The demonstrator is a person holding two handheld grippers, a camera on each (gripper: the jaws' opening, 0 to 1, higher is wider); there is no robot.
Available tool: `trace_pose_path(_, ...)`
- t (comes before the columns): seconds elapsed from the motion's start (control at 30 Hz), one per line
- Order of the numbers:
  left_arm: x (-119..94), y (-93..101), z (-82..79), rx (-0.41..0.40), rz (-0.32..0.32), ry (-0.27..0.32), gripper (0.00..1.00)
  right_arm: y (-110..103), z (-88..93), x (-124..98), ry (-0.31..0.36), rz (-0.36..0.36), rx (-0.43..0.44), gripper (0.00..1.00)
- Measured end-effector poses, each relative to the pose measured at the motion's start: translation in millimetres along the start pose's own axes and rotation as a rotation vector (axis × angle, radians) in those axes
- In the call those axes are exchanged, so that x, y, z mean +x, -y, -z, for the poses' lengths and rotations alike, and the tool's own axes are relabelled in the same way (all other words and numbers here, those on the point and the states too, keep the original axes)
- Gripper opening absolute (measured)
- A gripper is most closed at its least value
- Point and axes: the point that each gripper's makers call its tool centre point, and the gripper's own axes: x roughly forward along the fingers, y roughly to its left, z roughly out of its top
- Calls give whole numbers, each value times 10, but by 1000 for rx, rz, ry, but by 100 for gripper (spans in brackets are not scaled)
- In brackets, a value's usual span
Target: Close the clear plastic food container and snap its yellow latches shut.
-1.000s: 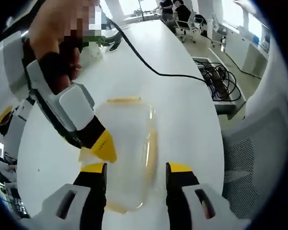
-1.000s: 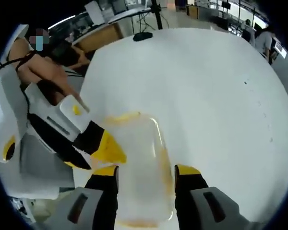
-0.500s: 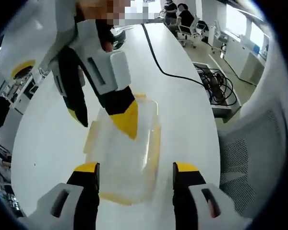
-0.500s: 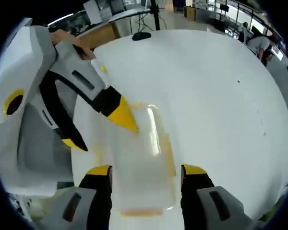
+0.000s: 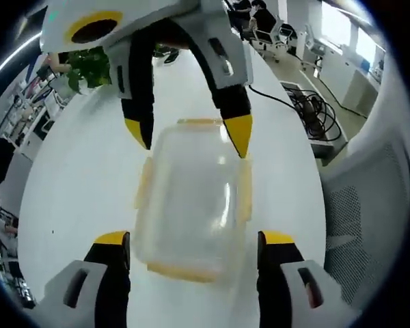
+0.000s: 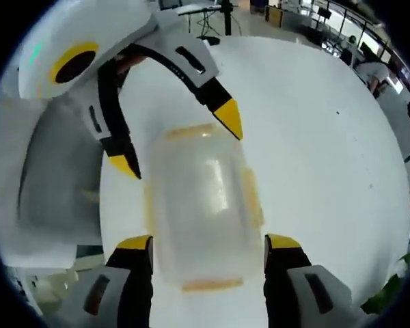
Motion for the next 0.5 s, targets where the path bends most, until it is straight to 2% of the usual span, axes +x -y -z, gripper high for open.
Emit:
trace_pose_path(0.23, 79, -25, 43, 5, 16, -9, 80, -31, 85, 42, -18, 22, -21, 72)
trace_pose_path(0.37, 116, -22, 54, 10, 29, -9, 80, 18, 60, 46, 4, 65, -39, 73)
trace_pose_path(0.5, 160, -7, 87, 9, 44, -17, 80, 11, 83, 85, -7, 75, -53, 74)
